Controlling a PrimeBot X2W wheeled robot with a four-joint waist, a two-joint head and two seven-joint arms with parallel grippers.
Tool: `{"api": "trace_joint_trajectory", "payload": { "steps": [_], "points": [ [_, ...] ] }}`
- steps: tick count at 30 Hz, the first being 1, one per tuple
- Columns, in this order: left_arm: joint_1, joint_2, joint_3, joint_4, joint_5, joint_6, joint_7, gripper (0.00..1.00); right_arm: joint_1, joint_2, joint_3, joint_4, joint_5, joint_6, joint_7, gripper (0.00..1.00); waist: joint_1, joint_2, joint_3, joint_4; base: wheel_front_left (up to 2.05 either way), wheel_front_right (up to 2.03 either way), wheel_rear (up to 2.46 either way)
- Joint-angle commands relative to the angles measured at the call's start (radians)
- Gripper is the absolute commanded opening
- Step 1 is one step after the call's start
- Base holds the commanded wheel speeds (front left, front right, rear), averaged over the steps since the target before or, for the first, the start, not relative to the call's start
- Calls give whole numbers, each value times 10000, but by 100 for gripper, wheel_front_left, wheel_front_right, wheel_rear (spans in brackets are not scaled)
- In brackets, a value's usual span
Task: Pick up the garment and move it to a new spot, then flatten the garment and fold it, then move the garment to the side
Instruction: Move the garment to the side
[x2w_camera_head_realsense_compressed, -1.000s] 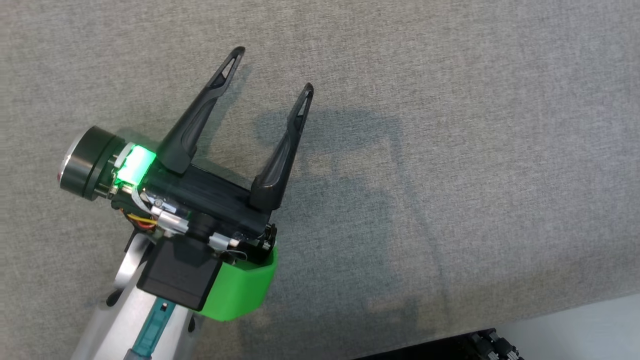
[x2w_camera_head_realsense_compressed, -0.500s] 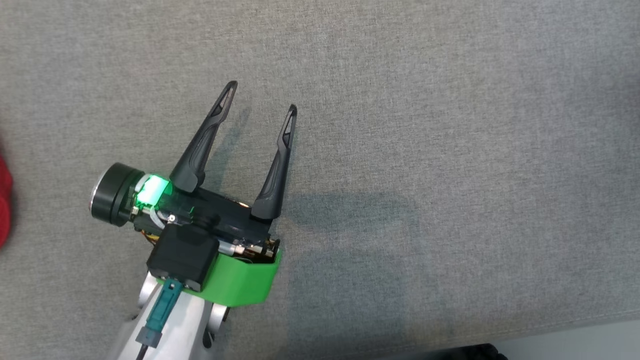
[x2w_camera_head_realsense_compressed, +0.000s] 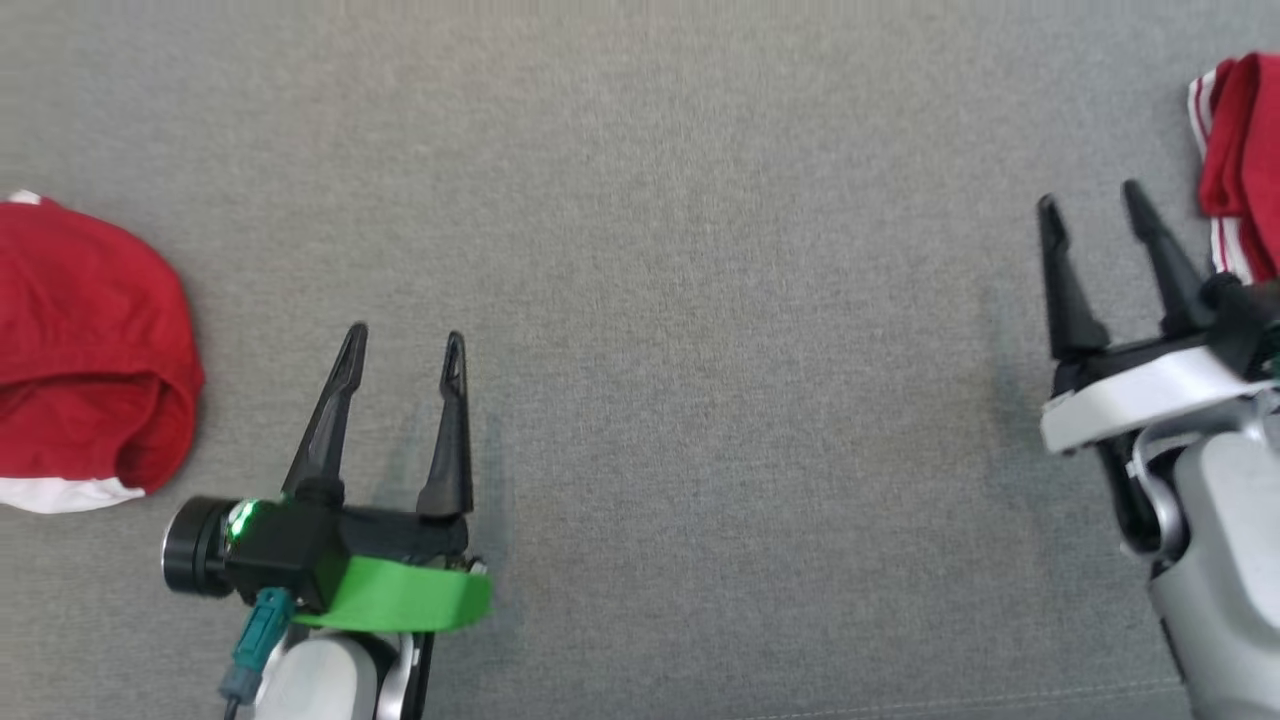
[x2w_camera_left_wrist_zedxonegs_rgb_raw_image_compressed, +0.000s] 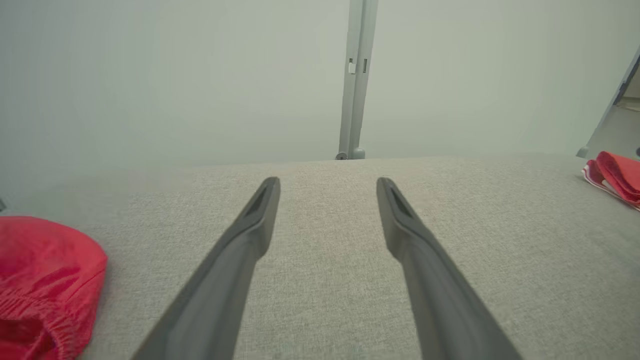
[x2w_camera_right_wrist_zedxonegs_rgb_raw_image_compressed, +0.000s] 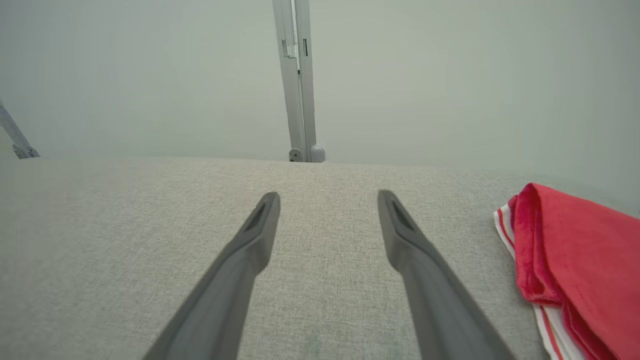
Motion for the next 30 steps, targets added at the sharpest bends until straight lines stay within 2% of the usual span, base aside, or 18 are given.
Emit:
{"api": "trace_joint_trajectory", "payload": {
  "steps": [1, 5, 8, 15, 18, 21, 30],
  "points": [
    [195, -39, 92, 74, -130, -36, -23, 100, 258, 54, 56, -79, -131, -14, -35, 100, 1, 0, -1187, 393, 0, 0, 0],
    [671, -171, 718, 592, -658, -17, -24, 100, 904, 541, 190, -551, -454, -14, -35, 100, 1, 0, -1800, 492, 0, 0, 0],
    [989, -212, 1042, 758, -650, -68, -23, 100, 1492, 951, -56, -1036, -847, -14, -35, 100, 1, 0, -2185, 550, 0, 0, 0],
    [1718, -226, 1383, 928, -763, -537, -23, 100, 3095, 1782, -518, -2482, -1605, -14, -35, 100, 1, 0, -2877, 591, 0, 0, 0],
    [2086, -225, 1421, 799, -753, -564, -23, 100, 3778, 2082, -818, -2742, -1665, -14, -34, 100, 1, 0, -3203, 568, 0, 0, 0],
    [2372, -226, 1471, 703, -925, -477, -23, 100, 4299, 2206, -798, -2759, -1832, -13, -35, 100, 1, 0, -3418, 473, 0, 0, 0],
    [2800, -226, 1479, 722, -317, -465, -23, 100, 5080, 2318, -596, -2582, -1919, -13, -35, 100, 1, 0, -3739, 217, 0, 0, 0]
  ]
}}
